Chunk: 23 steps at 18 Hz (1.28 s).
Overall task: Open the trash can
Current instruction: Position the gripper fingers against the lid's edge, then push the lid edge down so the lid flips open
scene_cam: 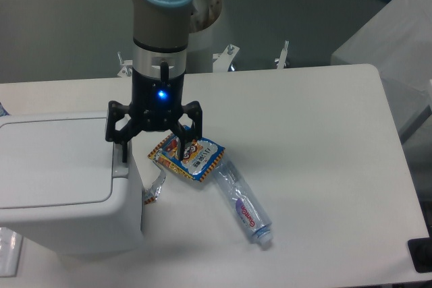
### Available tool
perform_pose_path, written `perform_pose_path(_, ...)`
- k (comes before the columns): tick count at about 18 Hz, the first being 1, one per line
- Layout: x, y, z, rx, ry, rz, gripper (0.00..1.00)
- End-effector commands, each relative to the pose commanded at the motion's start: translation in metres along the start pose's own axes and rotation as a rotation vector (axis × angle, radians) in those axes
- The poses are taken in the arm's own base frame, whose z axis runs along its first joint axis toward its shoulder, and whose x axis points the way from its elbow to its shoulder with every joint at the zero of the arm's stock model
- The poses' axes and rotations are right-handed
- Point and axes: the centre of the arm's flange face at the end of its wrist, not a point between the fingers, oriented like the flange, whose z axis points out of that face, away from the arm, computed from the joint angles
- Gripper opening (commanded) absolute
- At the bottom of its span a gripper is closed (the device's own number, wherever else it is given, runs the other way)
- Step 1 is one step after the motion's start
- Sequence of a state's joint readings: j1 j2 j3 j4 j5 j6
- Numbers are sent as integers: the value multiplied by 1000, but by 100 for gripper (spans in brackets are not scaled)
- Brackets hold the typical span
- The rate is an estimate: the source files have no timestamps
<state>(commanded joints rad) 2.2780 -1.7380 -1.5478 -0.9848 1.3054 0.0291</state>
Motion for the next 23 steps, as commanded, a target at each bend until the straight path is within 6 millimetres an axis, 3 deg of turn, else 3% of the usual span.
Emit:
perform_pose_path(16, -2, 0, 9, -15, 0, -6, 100)
perform_pose_path(23, -2, -25, -47, 91, -61, 38, 100)
